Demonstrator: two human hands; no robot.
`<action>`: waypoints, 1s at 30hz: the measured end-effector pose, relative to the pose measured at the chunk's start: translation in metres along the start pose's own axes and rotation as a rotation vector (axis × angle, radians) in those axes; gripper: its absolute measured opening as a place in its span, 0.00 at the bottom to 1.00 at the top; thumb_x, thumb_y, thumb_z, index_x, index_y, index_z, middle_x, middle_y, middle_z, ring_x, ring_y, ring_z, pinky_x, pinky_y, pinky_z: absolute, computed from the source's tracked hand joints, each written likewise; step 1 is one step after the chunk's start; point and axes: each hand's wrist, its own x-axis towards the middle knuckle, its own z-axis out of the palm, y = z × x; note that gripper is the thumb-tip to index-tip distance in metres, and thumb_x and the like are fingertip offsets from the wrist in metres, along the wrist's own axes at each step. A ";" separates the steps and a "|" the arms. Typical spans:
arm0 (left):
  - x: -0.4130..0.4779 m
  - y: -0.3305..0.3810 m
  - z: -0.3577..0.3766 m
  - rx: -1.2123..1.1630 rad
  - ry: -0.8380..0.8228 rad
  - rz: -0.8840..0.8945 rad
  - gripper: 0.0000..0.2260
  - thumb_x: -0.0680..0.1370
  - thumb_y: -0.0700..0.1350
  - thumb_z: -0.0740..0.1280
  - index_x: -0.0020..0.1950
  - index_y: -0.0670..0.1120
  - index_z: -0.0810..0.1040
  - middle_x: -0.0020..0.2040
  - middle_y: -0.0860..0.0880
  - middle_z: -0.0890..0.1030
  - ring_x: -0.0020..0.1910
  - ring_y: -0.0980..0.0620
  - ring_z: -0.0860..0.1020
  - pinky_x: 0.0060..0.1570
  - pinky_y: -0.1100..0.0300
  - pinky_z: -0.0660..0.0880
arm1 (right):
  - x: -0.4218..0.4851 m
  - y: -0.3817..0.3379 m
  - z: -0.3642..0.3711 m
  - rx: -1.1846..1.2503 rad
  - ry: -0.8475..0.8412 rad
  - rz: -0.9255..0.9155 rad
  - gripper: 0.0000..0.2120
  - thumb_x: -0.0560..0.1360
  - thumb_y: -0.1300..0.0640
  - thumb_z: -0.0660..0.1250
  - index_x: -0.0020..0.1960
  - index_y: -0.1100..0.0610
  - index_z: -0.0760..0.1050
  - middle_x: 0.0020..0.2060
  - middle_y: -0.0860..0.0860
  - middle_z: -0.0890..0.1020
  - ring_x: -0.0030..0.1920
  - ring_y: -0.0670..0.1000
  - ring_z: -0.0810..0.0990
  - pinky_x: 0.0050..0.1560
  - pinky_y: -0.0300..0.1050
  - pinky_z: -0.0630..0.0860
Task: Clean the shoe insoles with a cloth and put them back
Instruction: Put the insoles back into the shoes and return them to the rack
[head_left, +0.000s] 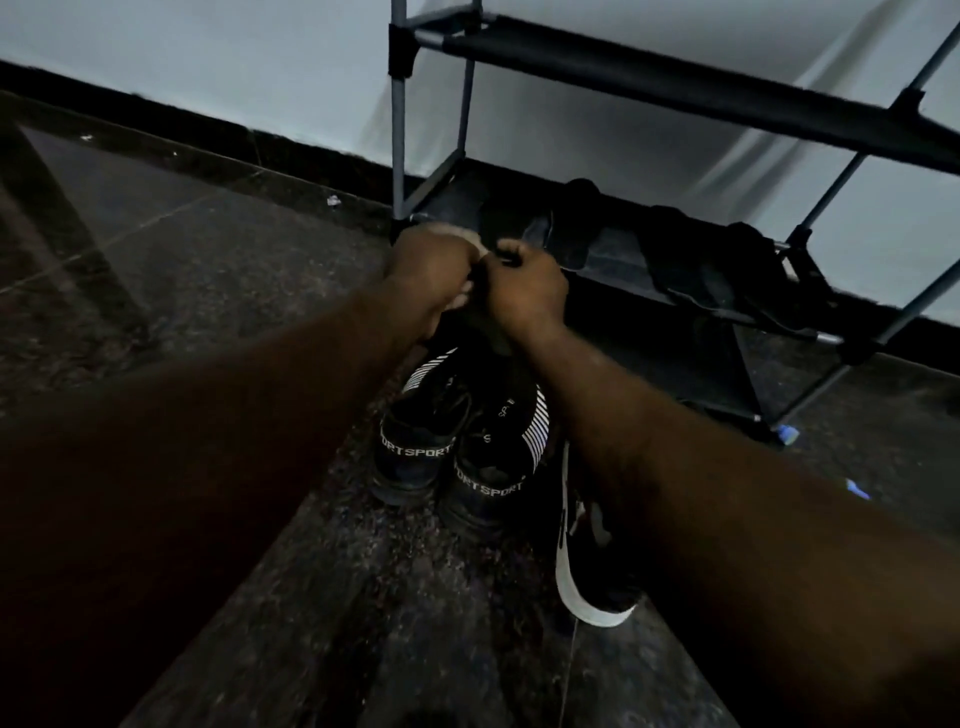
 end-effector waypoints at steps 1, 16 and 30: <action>0.003 0.000 0.001 -0.003 0.000 0.008 0.09 0.80 0.38 0.65 0.46 0.50 0.81 0.46 0.44 0.83 0.39 0.48 0.79 0.38 0.60 0.78 | 0.007 0.001 0.003 -0.029 0.001 -0.018 0.17 0.79 0.49 0.70 0.67 0.52 0.81 0.62 0.51 0.84 0.64 0.51 0.81 0.63 0.40 0.72; 0.000 0.009 0.009 -0.007 -0.013 0.063 0.15 0.81 0.41 0.68 0.67 0.51 0.76 0.51 0.47 0.83 0.38 0.52 0.78 0.33 0.61 0.77 | -0.018 0.030 -0.008 -0.117 -0.089 -0.113 0.36 0.79 0.52 0.69 0.83 0.52 0.57 0.51 0.51 0.86 0.58 0.57 0.83 0.57 0.45 0.75; -0.130 -0.083 -0.060 1.225 -0.079 0.365 0.18 0.72 0.58 0.61 0.53 0.51 0.85 0.55 0.46 0.85 0.57 0.41 0.81 0.59 0.51 0.74 | -0.184 0.059 -0.052 -0.549 -0.250 -0.279 0.16 0.77 0.49 0.69 0.63 0.52 0.76 0.57 0.54 0.82 0.58 0.58 0.80 0.56 0.51 0.77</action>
